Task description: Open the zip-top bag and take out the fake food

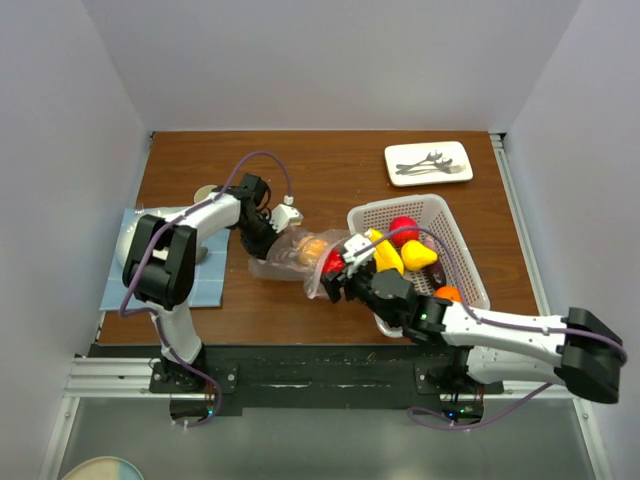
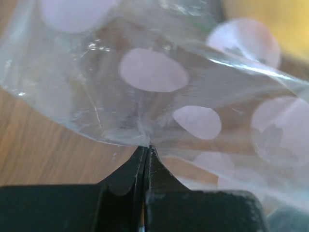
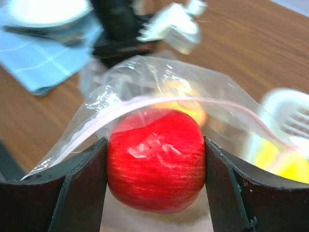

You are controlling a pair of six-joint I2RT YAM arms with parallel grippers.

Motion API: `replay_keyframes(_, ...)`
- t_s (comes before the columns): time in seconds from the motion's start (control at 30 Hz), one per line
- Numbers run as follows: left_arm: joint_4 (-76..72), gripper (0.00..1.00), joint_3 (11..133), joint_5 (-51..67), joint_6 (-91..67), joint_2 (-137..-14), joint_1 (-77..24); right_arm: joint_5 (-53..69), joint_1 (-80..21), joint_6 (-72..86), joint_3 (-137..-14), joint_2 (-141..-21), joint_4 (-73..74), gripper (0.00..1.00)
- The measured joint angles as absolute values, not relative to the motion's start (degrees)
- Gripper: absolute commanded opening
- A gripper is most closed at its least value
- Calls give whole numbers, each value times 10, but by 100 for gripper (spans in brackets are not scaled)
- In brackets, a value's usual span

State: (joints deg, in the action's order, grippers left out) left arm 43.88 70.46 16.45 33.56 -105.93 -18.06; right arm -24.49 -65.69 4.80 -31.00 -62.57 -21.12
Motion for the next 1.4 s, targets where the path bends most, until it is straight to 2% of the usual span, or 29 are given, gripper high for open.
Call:
replay_keyframes(0.13, 445, 0, 709, 184, 331, -1059, -190, -284, -655, 45, -249, -555, -184, 28)
replay_keyframes(0.33, 444, 0, 710, 175, 330, -1059, -191, -310, -655, 68, -256, -574, -141, 45)
replay_keyframes(0.37, 444, 0, 710, 175, 330, -1059, -191, -321, -655, 74, -258, -573, -136, 51)
replay_keyframes(0.4, 444, 0, 710, 177, 330, -1059, -191, -340, -656, 84, -262, -571, -124, 66)
replay_keyframes(0.47, 444, 0, 710, 185, 328, -1059, -192, -372, -656, 100, -267, -562, -104, 78)
replay_keyframes(0.5, 444, 0, 710, 193, 326, -1059, -193, -393, -656, 108, -269, -556, -93, 90)
replay_keyframes(0.53, 444, 0, 710, 198, 326, -1058, -194, -414, -657, 114, -271, -549, -80, 92)
replay_keyframes(0.67, 437, 0, 709, 162, 332, -1058, -189, -538, -655, 117, -291, -537, -36, 88)
replay_keyframes(0.73, 435, 0, 708, 147, 336, -1058, -184, -588, -655, 113, -305, -543, -29, 80)
replay_keyframes(0.77, 433, 0, 707, 142, 336, -1058, -182, -610, -654, 109, -311, -547, -29, 68)
replay_keyframes(0.83, 430, 0, 704, 134, 337, -1058, -180, -648, -651, 102, -319, -556, -27, 57)
replay_keyframes(0.87, 429, 0, 703, 131, 337, -1058, -180, -667, -650, 102, -322, -562, -25, 46)
replay_keyframes(0.9, 428, 0, 702, 129, 338, -1058, -180, -677, -649, 100, -324, -568, -24, 41)
replay_keyframes(0.93, 427, 0, 701, 127, 338, -1058, -180, -690, -648, 101, -328, -576, -21, 40)
replay_keyframes(1.07, 424, 0, 695, 123, 342, -1058, -180, -711, -638, 115, -339, -608, -2, 75)
replay_keyframes(1.13, 423, 0, 695, 121, 342, -1058, -180, -689, -634, 109, -339, -611, 0, 79)
replay_keyframes(1.23, 420, 0, 692, 118, 346, -1058, -180, -624, -633, 88, -339, -607, -8, 65)
replay_keyframes(1.27, 418, 0, 690, 117, 348, -1058, -180, -602, -633, 83, -339, -607, -12, 54)
replay_keyframes(1.37, 414, 0, 688, 114, 354, -1056, -180, -543, -633, 71, -338, -615, -26, 32)
replay_keyframes(1.4, 414, 0, 688, 113, 357, -1056, -180, -527, -633, 69, -337, -622, -30, 30)
